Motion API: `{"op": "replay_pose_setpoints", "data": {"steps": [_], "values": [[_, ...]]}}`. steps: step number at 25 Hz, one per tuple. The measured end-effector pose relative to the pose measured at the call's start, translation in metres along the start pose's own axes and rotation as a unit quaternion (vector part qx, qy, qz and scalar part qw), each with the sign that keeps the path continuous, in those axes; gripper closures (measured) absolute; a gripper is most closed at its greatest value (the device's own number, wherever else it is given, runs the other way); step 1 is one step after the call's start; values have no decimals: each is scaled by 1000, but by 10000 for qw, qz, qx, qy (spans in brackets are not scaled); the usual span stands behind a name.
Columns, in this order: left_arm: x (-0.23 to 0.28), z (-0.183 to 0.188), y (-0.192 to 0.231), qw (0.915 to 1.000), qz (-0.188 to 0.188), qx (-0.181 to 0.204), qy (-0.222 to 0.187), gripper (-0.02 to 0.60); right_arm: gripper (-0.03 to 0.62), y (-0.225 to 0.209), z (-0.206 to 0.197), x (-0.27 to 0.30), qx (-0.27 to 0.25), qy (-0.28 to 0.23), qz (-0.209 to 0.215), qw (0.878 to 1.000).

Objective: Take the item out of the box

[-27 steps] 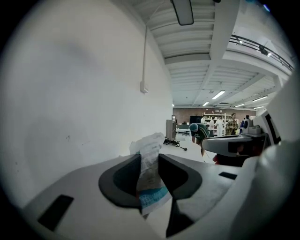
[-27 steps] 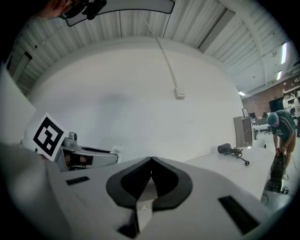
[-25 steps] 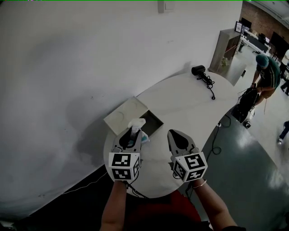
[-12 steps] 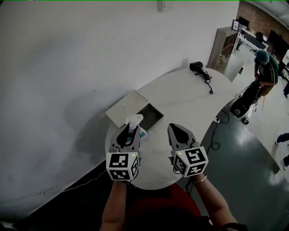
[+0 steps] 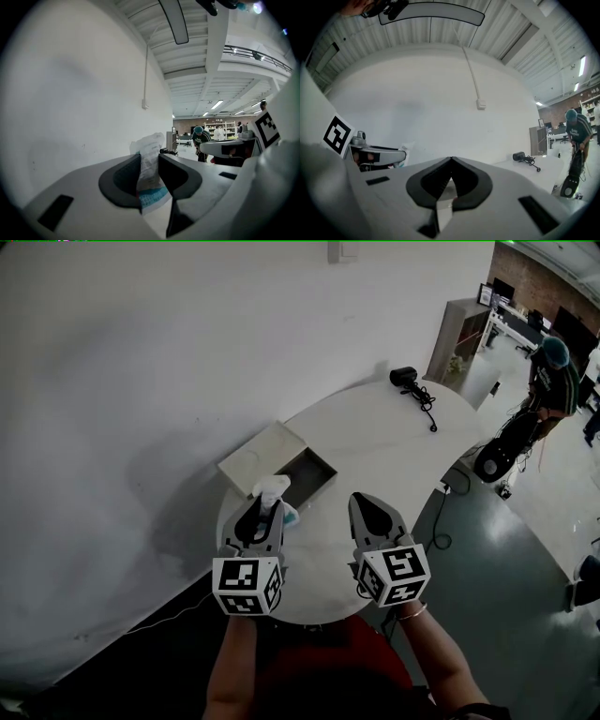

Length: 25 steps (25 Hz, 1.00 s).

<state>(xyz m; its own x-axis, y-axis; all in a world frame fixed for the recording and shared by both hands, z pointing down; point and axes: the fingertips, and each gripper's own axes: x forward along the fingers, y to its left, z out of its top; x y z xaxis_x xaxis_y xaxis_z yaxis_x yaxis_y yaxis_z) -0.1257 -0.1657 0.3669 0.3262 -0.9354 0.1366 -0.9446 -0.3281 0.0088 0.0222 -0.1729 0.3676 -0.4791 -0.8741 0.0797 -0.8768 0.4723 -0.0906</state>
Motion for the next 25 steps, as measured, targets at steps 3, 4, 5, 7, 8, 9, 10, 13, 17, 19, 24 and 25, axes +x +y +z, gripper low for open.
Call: {"op": "replay_pose_setpoints", "data": {"steps": [3,4,5,7,8,9,10,13,17,19,24,25], "values": [[-6,-1,-1,10000,0,-4,-18,448,580,5,0,-5,-20,6,40,10000],[-7,-1,-2,10000,-6,-1,-27,448,580,7,0,-7,-41,13,64,10000],[-9,-1,-3,10000,-10,7,-36,448,580,9,0,-8,-67,19,83,9999],[-11,1,-4,10000,-10,24,-49,448,580,11,1,-11,-92,20,98,9999],[-12,1,-5,10000,-7,27,-53,448,580,12,1,-12,-79,19,98,9999],[-13,2,-5,10000,-4,28,-58,448,580,12,1,-13,-60,22,98,9999],[-13,2,-5,10000,-2,27,-62,448,580,12,1,-14,-48,29,100,9999],[-15,-1,-3,10000,26,2,-55,448,580,12,-2,-13,-45,32,123,9999],[-17,-5,-2,10000,85,-39,-29,448,580,16,-1,-13,-36,8,193,9998],[-16,-3,0,10000,89,-18,-38,448,580,16,2,-10,-40,-31,194,9998],[-12,-5,3,9999,105,-6,-18,448,580,15,-1,-4,-20,-14,195,9998],[-12,-5,4,9999,118,-8,-19,448,580,15,-1,-3,-7,-21,208,9998]]}}
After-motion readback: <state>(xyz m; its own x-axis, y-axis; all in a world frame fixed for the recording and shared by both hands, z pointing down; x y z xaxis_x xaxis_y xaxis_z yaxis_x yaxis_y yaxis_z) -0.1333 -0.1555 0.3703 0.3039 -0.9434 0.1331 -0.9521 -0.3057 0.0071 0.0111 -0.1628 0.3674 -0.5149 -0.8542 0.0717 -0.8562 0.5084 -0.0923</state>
